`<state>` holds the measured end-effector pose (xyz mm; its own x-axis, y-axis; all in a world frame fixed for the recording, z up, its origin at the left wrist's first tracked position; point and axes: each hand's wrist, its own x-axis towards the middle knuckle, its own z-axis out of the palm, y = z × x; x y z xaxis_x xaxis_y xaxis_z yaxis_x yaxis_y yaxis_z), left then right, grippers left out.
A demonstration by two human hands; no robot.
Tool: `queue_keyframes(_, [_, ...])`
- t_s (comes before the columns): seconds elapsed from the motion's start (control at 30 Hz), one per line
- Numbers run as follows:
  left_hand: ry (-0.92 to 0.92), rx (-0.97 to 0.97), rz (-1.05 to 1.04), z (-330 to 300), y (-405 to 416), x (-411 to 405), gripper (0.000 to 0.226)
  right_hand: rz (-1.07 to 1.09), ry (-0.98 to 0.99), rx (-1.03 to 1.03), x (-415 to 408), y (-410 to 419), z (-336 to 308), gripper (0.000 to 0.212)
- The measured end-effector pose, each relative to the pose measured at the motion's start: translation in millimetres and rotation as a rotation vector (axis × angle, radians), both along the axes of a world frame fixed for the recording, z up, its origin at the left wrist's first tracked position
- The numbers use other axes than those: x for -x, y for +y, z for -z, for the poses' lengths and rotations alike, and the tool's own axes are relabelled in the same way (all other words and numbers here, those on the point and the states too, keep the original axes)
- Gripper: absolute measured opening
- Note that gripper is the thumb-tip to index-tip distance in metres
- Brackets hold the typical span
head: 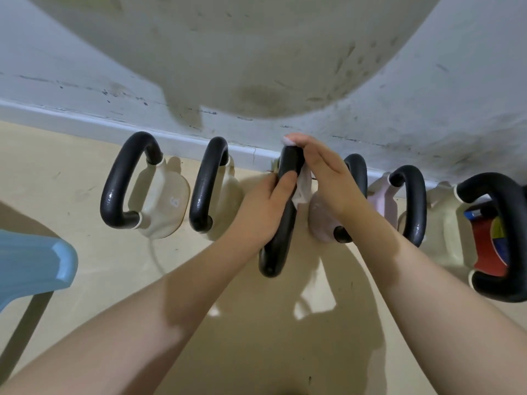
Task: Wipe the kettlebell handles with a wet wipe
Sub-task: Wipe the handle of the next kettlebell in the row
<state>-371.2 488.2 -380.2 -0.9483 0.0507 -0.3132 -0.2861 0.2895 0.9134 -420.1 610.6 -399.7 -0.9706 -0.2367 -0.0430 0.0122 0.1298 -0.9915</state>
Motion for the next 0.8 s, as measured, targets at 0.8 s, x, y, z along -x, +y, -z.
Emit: queue_keyframes(0.8, [0.153, -0.007, 0.2, 8, 0, -49, 0.006, -0.135, 0.326, -0.516, -50, 12, -22, 0.042])
